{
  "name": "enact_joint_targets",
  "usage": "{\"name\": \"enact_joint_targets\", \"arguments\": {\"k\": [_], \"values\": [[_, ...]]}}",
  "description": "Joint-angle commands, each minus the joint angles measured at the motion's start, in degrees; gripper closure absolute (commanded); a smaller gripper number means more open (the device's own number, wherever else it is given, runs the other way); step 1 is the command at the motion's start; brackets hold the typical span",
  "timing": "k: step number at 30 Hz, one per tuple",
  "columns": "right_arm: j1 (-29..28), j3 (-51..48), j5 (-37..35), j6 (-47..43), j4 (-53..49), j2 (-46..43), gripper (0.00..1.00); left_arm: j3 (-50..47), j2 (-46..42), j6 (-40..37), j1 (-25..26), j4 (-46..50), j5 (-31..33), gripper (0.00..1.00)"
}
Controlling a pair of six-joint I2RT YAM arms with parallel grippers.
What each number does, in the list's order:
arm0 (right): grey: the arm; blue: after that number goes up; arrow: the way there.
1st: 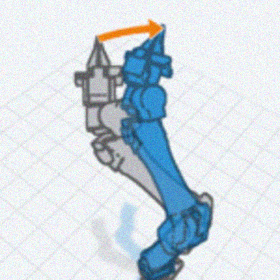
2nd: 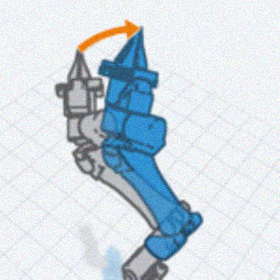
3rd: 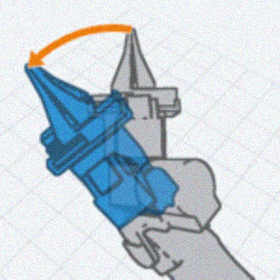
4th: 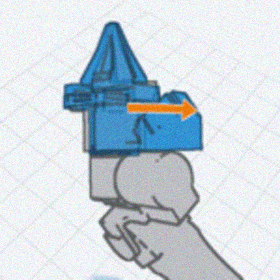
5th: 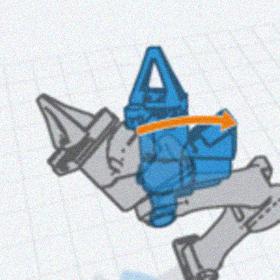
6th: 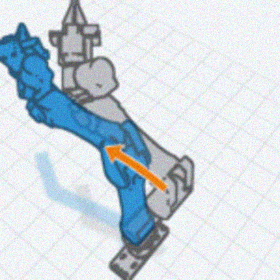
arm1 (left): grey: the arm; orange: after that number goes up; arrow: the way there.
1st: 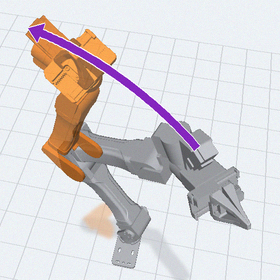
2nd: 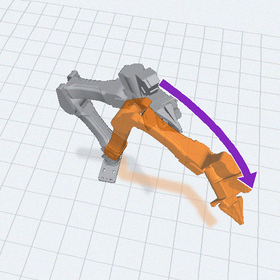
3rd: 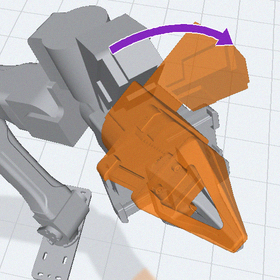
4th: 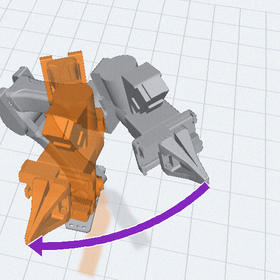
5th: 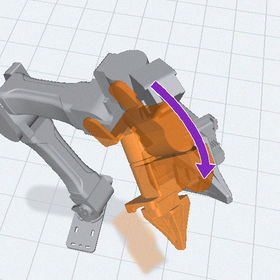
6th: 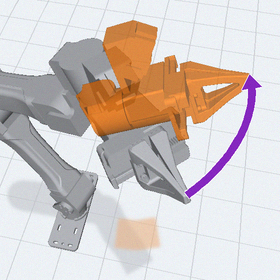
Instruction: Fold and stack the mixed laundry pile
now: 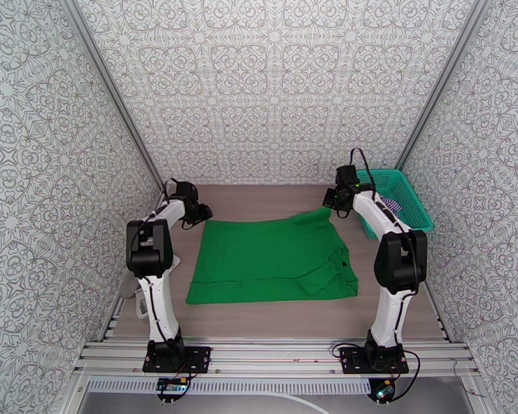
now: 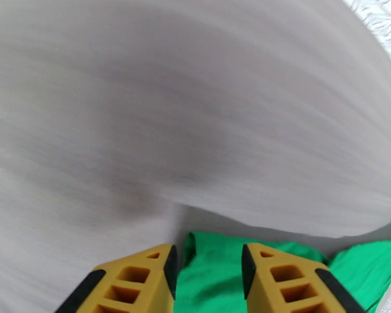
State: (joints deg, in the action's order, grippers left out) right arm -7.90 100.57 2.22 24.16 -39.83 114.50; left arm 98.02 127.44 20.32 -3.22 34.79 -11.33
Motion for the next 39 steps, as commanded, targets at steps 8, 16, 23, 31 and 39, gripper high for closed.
{"name": "enact_joint_targets", "arguments": {"k": [8,16,23,31,39], "values": [[0.3,2.4,0.9,0.8,0.4,1.7,1.00,3.1,2.5,-2.1,0.7,2.5,2.0,0.91],[0.3,-0.5,0.6,0.6,0.5,-0.3,1.00,-7.2,-6.0,-4.1,0.4,-9.8,-2.4,1.00],[0.4,-5.6,0.0,0.4,1.4,-4.4,1.00,-18.8,-14.5,-4.8,-1.3,-21.1,-7.9,1.00],[0.4,-10.9,-0.7,0.7,2.1,-8.8,1.00,-24.7,-19.0,-4.9,-2.8,-23.1,-10.9,1.00],[0.4,-16.6,-2.1,0.6,2.0,-14.0,1.00,-30.2,-24.1,-4.7,-2.8,-24.0,-12.1,1.00]]}}
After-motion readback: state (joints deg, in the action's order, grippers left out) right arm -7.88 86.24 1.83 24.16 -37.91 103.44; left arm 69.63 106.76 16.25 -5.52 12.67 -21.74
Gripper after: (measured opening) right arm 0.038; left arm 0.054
